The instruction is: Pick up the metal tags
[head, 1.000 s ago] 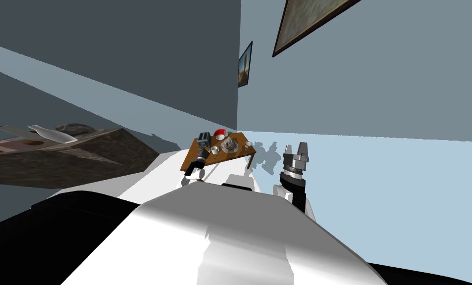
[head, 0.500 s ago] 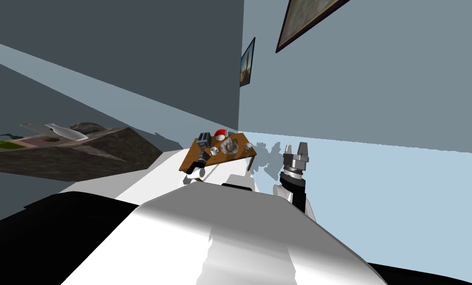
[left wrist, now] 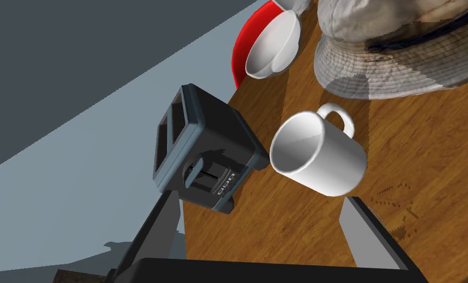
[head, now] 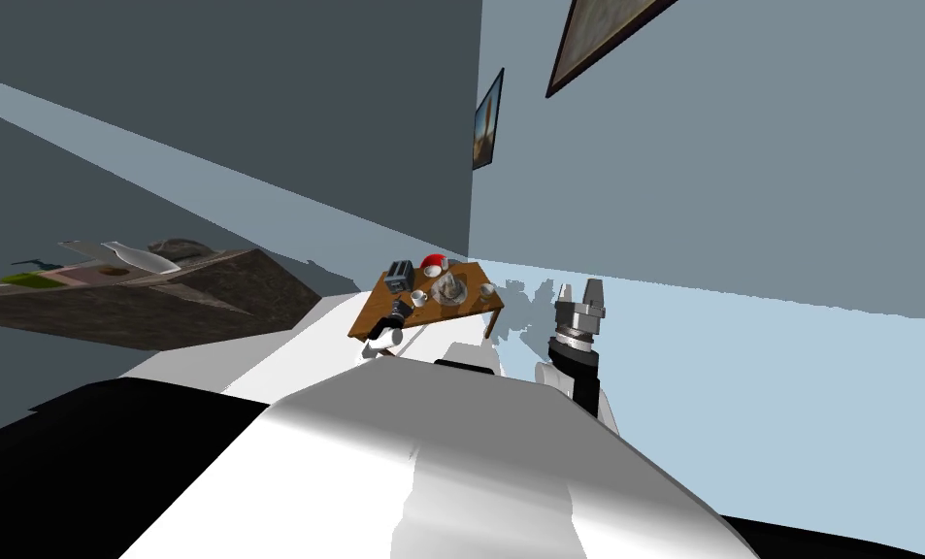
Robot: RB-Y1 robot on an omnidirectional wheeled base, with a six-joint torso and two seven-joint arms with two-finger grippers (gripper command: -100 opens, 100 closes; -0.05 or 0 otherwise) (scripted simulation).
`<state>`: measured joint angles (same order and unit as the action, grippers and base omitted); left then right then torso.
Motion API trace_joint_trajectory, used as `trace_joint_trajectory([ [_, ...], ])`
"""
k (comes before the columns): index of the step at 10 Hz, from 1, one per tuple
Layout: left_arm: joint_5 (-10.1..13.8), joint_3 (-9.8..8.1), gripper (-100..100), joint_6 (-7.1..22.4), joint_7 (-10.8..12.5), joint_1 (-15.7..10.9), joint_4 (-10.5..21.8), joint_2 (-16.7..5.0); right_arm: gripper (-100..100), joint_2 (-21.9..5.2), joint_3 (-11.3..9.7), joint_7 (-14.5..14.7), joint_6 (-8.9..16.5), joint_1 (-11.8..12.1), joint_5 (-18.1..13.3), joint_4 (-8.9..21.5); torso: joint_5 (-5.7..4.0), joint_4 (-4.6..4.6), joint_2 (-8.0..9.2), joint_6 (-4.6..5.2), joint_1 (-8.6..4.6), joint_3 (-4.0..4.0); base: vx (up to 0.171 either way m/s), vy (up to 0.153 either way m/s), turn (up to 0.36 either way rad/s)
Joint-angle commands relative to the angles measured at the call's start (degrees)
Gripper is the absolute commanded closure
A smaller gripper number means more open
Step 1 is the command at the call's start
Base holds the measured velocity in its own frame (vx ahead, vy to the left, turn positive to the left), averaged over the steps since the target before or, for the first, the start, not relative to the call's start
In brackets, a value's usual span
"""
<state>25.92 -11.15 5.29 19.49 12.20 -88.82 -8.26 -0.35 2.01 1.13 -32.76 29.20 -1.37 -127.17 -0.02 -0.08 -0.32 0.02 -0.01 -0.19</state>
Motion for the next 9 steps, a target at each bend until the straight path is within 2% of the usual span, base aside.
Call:
trace_joint_trajectory([
  [1, 1.41, -0.87, -100, 1.18, 1.90, -0.52, 2.86, 0.15, 0, 0.00, 0.00, 0.00, 0.00, 0.00, 0.00, 0.00, 0.00, 0.00, 0.00, 0.00, 0.00, 0.00, 0.085, -0.032, 0.063],
  [2, 2.17, -1.58, -100, 1.86, 2.98, -1.28, 4.29, 0.36, 0, 0.00, 0.00, 0.00, 0.00, 0.00, 0.00, 0.00, 0.00, -0.01, -0.06, -0.01, -0.02, -0.03, 0.108, -0.035, 0.078],
  [3, 2.17, -1.58, -100, 1.86, 2.98, -1.28, 5.26, 0.36, 0, 0.00, 0.00, 0.00, 0.00, 0.01, 0.00, 0.00, -0.01, -0.03, -0.14, 0.00, -0.04, -0.08, 0.076, -0.023, 0.019],
  [6, 4.07, -3.67, -100, 3.51, 5.97, -3.26, 11.54, 1.28, 0, 0.00, 0.00, 0.00, 0.00, 0.00, 0.00, 0.00, 0.01, -0.01, -0.04, 0.00, 0.01, -0.02, 0.078, -0.020, 0.040],
  [7, 4.07, -3.67, -100, 3.51, 5.97, -3.26, 11.70, 1.28, 0, 0.00, 0.00, 0.00, 0.00, 0.00, 0.00, 0.00, 0.00, -0.02, -0.10, 0.00, 0.04, -0.05, 0.072, -0.008, 0.018],
  [9, 5.02, -4.96, -100, 4.30, 7.66, -4.27, 15.45, 2.12, 0, 0.00, 0.00, 0.00, 0.00, 0.00, 0.00, 0.00, 0.02, 0.00, 0.02, 0.00, 0.09, 0.01, 0.062, -0.003, 0.033],
])
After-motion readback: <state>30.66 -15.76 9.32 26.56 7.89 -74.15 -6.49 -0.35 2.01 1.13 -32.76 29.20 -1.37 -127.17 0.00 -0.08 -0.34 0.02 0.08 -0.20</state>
